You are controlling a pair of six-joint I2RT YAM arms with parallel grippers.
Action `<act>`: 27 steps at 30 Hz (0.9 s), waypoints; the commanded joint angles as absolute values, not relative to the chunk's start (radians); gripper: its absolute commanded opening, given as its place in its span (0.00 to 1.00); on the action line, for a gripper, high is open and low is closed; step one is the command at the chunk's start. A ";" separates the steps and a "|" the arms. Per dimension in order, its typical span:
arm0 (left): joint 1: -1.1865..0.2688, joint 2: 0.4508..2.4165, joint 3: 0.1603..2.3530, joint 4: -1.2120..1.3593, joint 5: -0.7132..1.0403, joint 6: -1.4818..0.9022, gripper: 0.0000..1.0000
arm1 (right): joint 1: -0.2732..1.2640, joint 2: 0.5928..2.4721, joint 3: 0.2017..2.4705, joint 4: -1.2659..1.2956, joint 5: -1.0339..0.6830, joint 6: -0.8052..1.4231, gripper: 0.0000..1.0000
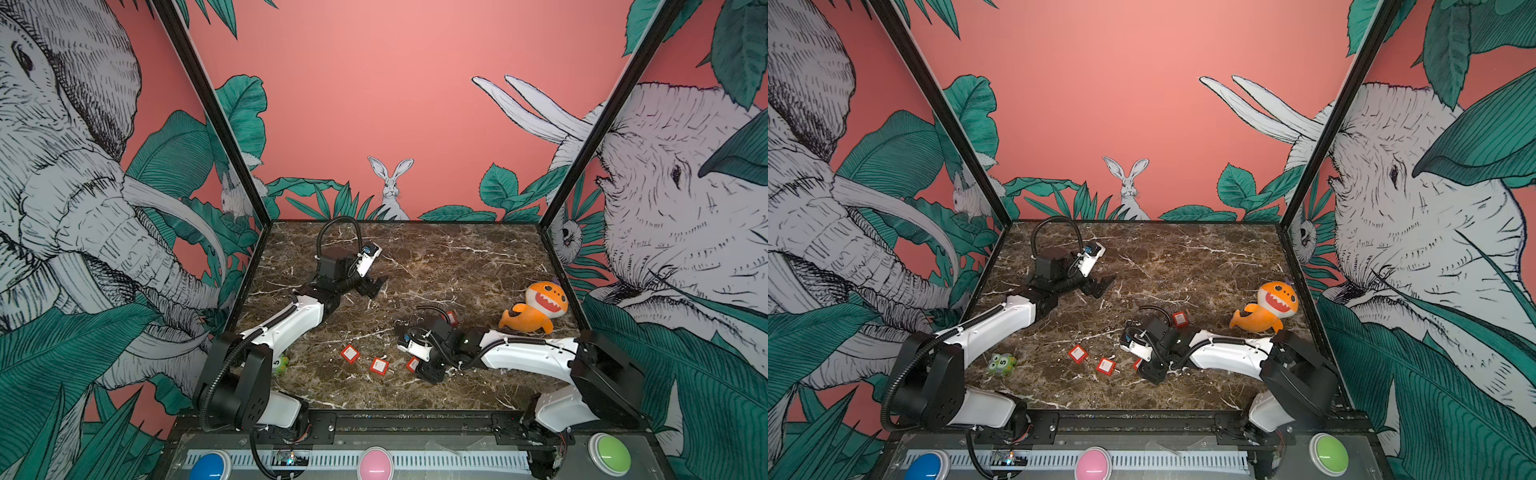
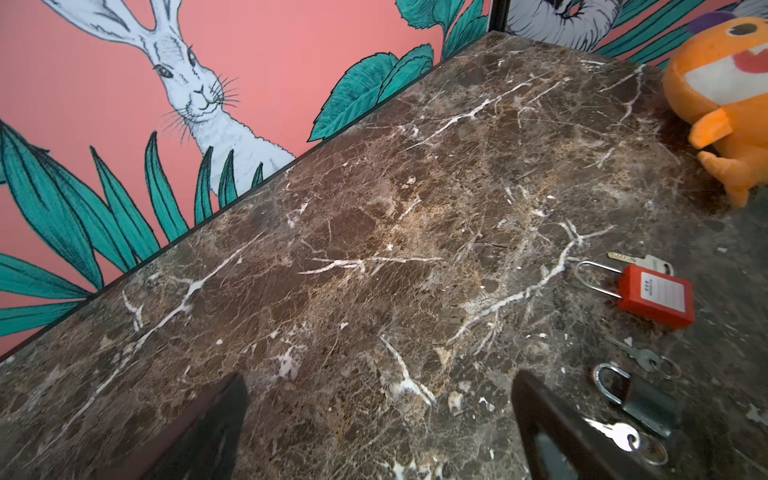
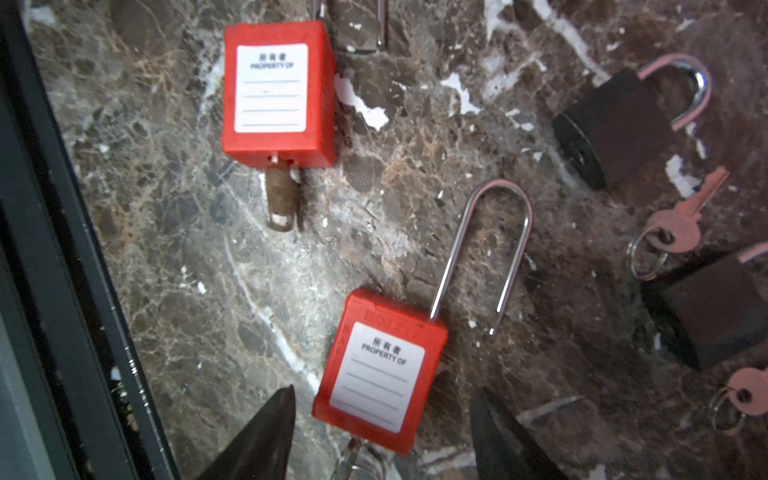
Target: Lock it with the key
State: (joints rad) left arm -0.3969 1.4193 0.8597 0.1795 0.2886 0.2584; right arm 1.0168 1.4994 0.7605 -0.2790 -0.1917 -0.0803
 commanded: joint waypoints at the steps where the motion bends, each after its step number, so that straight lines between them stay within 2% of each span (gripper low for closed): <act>1: -0.388 1.412 0.890 0.167 0.234 0.198 1.00 | 1.034 1.534 0.795 -0.285 -0.118 -0.053 0.67; 9: -0.386 1.342 0.716 0.456 0.086 0.141 1.00 | 1.066 1.638 0.860 -0.336 0.032 0.011 0.64; 15: -0.387 1.369 0.768 0.362 0.001 0.054 0.99 | 1.081 1.663 0.873 -0.350 0.040 0.022 0.56; 17: -0.387 1.378 0.803 0.288 0.011 0.062 1.00 | 1.083 1.657 0.866 -0.344 0.028 0.016 0.52; 21: -0.385 1.365 0.767 0.349 0.013 0.071 0.99 | 1.084 1.642 0.862 -0.341 0.001 -0.012 0.44; 25: -0.386 1.338 0.734 0.389 -0.002 0.079 1.00 | 1.084 1.609 0.855 -0.340 -0.011 -0.063 0.32; 27: -0.386 1.329 0.726 0.394 0.013 0.080 1.00 | 1.084 1.548 0.849 -0.346 0.002 -0.094 0.28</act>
State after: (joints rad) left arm -0.3908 1.3743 0.7471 0.3504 0.0162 0.0971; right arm 1.0821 1.6264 0.8635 -0.3283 -0.0154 -0.0410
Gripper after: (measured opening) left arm 0.995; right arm 0.363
